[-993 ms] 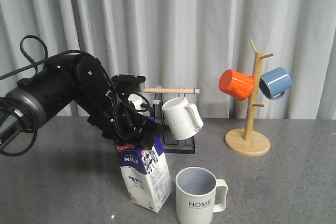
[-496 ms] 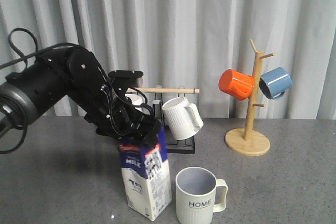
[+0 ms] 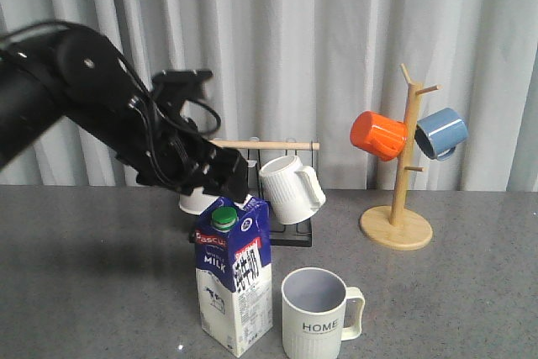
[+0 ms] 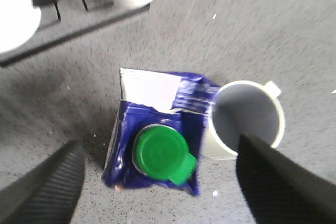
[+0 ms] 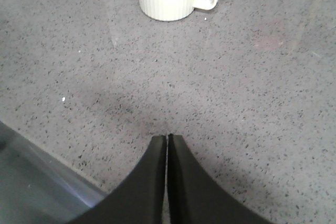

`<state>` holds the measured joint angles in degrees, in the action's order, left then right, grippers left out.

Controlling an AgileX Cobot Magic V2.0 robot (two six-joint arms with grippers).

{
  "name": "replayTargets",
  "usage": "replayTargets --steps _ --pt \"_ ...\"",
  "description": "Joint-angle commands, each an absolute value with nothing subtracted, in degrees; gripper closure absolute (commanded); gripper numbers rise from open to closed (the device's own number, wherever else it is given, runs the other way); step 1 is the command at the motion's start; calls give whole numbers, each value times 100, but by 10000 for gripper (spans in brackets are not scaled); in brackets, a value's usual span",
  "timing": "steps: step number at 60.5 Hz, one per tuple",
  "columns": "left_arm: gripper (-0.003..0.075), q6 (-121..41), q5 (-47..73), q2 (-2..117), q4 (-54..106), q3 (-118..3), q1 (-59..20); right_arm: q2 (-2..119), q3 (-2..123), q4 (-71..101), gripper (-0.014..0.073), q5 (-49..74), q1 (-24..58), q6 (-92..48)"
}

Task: Place milk next to cup
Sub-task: 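Open the left gripper and raise it away from the carton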

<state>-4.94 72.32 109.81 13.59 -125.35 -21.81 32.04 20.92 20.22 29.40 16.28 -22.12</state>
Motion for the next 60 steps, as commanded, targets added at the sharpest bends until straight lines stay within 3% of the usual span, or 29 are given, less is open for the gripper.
replayTargets --steps 1,4,13,15,40,60 --pt "280 -446 7158 10355 1497 -12673 -2195 3203 2255 2075 599 2387 1606 -2169" --pt "353 -454 7158 10219 1491 -12673 -2195 3203 2255 2075 599 2284 1606 -2091" --pt "687 -583 7158 9776 1240 -12662 -2195 3203 2255 2089 599 2053 1606 -1931" --pt "730 -592 7158 9676 1170 -12663 -2195 3203 2255 2103 599 2048 1606 -1936" --pt "728 -649 7123 8553 565 -12518 -2195 3203 2255 2103 599 2105 1606 -1958" --pt "728 -586 6183 6578 527 -10198 -2195 3203 2255 2103 599 2105 1606 -1958"
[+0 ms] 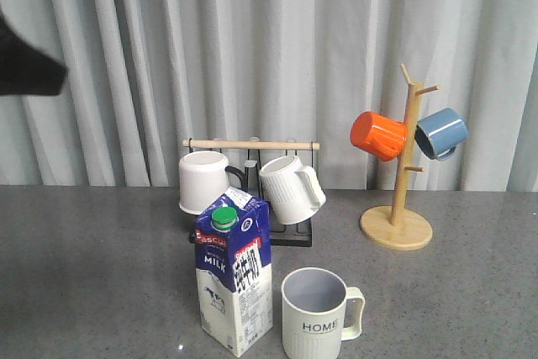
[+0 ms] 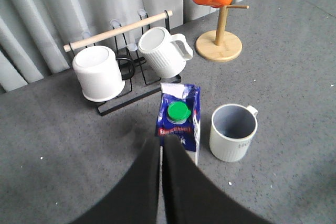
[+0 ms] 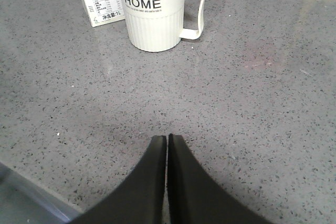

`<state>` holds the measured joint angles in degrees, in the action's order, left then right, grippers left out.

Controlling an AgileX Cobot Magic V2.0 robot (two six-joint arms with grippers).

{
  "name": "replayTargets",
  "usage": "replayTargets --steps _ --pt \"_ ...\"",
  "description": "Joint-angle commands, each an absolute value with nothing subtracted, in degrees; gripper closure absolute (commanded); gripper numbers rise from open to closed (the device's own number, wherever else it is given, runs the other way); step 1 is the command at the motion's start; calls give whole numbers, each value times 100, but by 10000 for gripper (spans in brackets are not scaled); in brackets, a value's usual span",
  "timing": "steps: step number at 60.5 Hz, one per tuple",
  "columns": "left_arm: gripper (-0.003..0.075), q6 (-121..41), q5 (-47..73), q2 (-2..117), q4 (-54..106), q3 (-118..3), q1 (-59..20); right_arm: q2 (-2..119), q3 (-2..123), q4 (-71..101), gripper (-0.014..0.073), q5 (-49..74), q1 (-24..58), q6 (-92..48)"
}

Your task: Place milk next to cup

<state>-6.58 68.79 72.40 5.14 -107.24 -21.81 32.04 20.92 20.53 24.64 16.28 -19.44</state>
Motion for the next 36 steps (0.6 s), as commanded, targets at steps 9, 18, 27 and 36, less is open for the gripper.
replayTargets --steps 9,18,27,36 --pt "727 96 5298 5226 0 -8449 -2195 3203 2255 2103 599 2105 1606 -1958" --pt "727 918 5053 3942 -669 -6878 -2195 3203 2255 2103 599 2105 1606 -1958" --pt "727 962 5415 2856 -584 -5948 -2195 3203 2255 2103 599 2105 1606 -1958" --pt "727 1042 5456 2008 -476 -5436 -2195 3203 2255 2103 599 2122 1606 -1959"
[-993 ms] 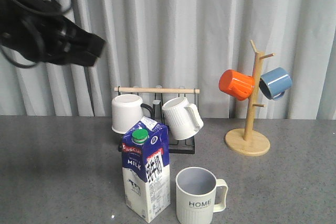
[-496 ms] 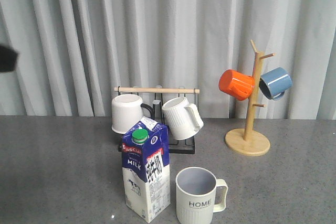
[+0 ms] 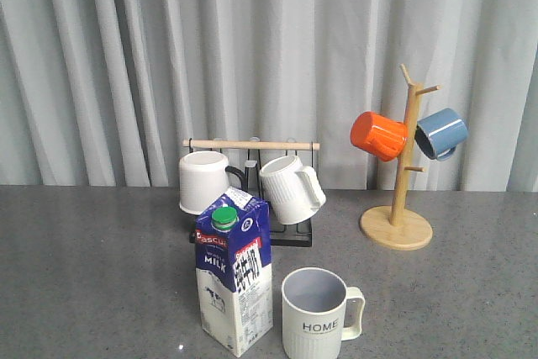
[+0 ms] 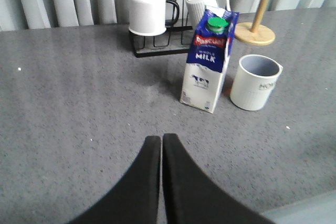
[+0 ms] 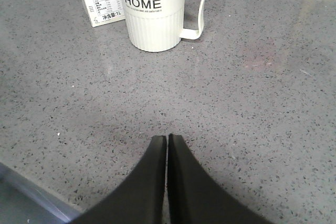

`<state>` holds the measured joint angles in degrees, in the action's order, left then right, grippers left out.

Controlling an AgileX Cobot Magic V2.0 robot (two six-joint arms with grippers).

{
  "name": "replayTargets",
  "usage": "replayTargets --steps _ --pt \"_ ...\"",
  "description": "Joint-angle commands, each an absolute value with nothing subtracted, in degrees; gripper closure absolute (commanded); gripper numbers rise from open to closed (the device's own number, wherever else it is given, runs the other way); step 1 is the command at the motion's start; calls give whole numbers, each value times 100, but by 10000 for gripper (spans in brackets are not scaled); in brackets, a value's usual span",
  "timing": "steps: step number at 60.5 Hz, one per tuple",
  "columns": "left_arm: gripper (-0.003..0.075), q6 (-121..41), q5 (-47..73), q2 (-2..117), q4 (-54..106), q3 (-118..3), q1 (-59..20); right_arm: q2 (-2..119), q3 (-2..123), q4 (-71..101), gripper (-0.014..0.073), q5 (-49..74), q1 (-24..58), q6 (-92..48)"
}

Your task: Place milk next to cup

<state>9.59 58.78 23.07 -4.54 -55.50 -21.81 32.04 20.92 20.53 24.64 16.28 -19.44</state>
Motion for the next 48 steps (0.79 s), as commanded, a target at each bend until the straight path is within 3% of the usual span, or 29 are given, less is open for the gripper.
replayTargets --steps 1,17,36,48 --pt "727 1046 5428 1951 -511 -5397 -2195 3203 2255 2103 599 2129 1606 -1959" --pt "727 1050 4365 1581 -1071 -4146 -2195 3203 2255 2103 599 2186 1606 -1959" --pt "727 1149 688 1569 -1822 -1525 -1629 3203 2255 2103 599 2186 1606 -1959" --pt "727 2083 389 1566 -1807 -813 -1002 3203 2255 2103 599 2186 1606 -1959"
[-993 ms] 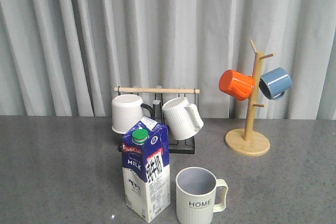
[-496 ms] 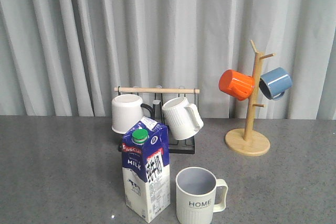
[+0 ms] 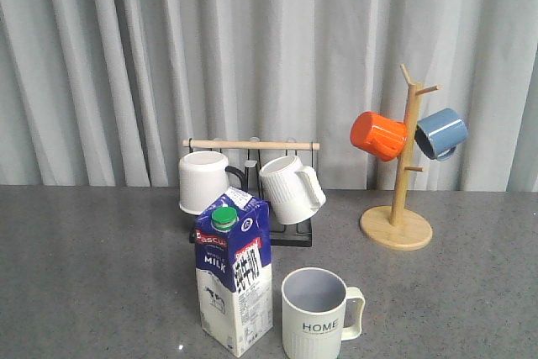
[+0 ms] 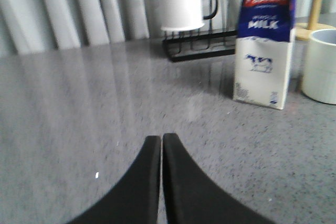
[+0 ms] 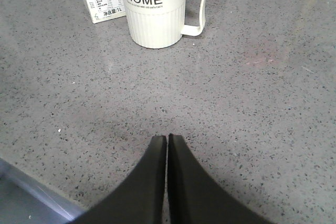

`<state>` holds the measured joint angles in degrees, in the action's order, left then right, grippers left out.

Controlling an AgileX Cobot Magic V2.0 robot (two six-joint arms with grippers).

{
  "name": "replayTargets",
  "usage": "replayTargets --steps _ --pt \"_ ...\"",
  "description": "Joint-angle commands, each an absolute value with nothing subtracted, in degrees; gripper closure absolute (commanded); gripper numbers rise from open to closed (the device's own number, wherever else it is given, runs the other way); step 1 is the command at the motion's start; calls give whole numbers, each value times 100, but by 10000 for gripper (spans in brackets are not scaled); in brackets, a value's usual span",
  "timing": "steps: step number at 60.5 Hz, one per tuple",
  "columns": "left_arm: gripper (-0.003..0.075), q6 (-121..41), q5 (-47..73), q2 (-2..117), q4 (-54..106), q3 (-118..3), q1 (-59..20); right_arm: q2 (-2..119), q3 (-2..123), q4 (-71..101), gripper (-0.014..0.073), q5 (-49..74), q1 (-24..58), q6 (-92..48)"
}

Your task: Place milk next to cup

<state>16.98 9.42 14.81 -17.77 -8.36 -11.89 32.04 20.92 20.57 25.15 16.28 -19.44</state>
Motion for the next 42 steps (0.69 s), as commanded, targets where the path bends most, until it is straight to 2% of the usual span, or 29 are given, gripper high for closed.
replayTargets --steps 1,9,19,42 --pt "727 2112 389 1553 -1807 -775 -975 3203 2255 2103 599 2186 1606 -1959" --pt "727 2093 365 1037 -1807 -519 -908 3203 2255 2103 599 2186 1606 -1959" --pt "727 2090 535 -187 -1807 -185 -908 3203 2255 2103 599 2186 1606 -1959" --pt "727 2541 642 -143 -1809 279 -630 3205 2255 2103 598 2215 1606 -1959"
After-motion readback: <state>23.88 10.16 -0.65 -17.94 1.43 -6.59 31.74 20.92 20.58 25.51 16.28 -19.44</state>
